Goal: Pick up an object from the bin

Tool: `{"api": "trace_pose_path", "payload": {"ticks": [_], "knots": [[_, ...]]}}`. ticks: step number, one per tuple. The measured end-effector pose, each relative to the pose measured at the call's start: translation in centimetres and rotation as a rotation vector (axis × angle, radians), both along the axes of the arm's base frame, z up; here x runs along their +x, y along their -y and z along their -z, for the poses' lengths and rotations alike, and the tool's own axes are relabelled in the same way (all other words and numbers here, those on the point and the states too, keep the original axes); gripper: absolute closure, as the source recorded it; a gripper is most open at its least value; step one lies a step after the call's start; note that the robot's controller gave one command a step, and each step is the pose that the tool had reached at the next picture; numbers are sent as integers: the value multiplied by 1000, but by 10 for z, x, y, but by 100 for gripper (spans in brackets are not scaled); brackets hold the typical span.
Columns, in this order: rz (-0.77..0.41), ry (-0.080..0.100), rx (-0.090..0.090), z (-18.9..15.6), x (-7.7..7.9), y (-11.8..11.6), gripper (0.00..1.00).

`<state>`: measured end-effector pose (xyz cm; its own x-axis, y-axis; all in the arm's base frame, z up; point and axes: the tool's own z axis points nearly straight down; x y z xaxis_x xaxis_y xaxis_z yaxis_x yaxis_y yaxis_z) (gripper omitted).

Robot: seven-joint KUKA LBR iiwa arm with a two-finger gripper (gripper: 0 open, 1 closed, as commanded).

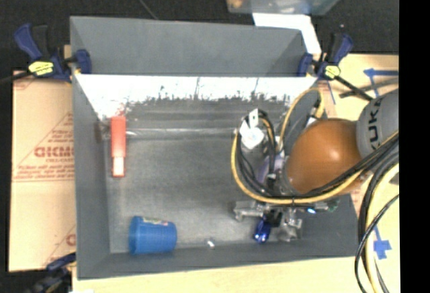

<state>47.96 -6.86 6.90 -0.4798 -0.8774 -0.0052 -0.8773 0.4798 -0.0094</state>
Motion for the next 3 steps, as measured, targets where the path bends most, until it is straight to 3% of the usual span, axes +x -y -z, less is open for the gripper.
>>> {"api": "trace_pose_path", "payload": {"ticks": [1,3], "knots": [[-125,-5,-1,-1,12,5,100],[-122,-4,-1,-8,12,5,100]]}}
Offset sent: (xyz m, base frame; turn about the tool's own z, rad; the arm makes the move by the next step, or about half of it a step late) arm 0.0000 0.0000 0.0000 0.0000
